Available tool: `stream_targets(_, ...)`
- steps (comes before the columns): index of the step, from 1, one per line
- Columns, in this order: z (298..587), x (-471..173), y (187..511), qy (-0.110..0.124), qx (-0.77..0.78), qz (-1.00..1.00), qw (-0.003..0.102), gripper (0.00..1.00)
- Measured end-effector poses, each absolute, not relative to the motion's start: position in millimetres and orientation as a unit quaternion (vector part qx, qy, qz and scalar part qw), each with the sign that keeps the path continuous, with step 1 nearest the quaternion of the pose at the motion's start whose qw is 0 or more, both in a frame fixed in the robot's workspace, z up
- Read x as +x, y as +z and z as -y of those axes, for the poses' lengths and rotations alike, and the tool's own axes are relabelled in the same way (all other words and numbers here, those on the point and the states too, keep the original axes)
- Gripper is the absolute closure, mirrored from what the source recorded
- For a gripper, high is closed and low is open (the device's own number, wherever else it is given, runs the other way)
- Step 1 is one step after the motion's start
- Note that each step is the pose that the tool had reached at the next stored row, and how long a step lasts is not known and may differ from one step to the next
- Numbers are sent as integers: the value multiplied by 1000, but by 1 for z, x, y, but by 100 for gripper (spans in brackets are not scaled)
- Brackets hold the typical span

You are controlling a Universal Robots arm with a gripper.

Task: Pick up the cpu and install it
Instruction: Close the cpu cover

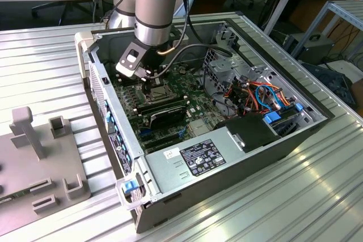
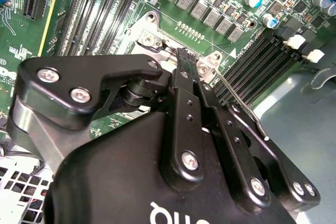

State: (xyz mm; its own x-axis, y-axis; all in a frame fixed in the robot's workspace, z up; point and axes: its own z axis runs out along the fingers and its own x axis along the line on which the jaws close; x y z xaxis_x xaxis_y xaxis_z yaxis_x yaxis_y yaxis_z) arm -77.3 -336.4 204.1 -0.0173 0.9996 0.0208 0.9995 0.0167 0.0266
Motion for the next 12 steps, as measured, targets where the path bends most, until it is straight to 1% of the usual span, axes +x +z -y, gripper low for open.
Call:
stream_targets(5,336,-77,209,17,701,-713,2,89)
stream_targets(12,336,-77,226,17,701,-713,2,89)
